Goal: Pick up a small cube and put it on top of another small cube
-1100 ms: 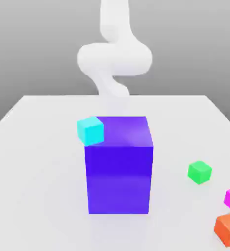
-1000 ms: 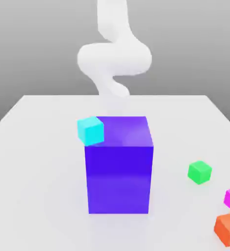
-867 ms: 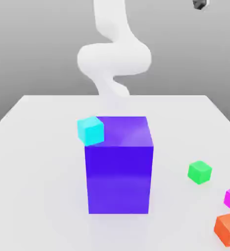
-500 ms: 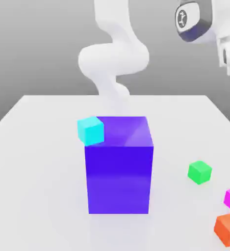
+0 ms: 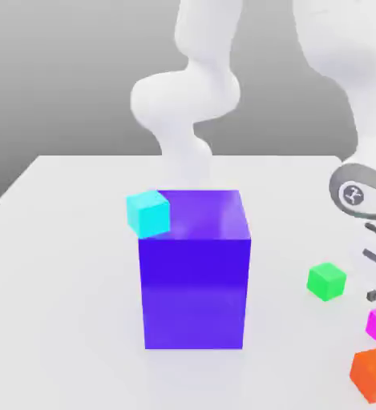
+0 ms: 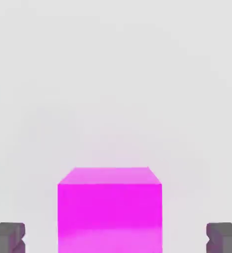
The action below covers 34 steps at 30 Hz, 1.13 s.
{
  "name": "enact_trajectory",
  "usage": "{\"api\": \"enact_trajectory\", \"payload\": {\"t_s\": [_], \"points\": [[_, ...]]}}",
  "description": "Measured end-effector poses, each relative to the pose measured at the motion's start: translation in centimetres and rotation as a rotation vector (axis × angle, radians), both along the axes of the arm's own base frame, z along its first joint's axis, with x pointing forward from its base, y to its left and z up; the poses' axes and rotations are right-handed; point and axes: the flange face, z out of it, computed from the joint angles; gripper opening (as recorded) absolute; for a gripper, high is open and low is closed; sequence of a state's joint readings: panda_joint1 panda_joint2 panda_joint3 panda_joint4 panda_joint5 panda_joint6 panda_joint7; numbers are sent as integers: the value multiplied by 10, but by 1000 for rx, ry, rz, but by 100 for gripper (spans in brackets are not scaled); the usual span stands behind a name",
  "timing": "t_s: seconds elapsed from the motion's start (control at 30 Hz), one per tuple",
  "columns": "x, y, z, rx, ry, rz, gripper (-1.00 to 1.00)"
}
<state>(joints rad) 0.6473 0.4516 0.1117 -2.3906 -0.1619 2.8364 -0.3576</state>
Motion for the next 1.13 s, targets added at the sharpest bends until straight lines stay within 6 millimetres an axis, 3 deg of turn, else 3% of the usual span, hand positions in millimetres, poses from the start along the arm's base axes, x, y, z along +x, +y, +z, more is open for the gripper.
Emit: {"api": "enact_trajectory", "payload": {"t_s": [0.2,0.37,0.57,0.77,1.0,1.03,1.13], "points": [[0,0,-1,-2,1,1,-100],[-2,-1,54,-2,1,7,-100],[-55,-27,90,-3,0,168,-100],[-112,-63,109,-2,1,344,-100],[-121,-70,56,-2,1,373,-100],[-121,-71,49,-2,1,373,100],[-121,-71,49,-2,1,373,100]]}}
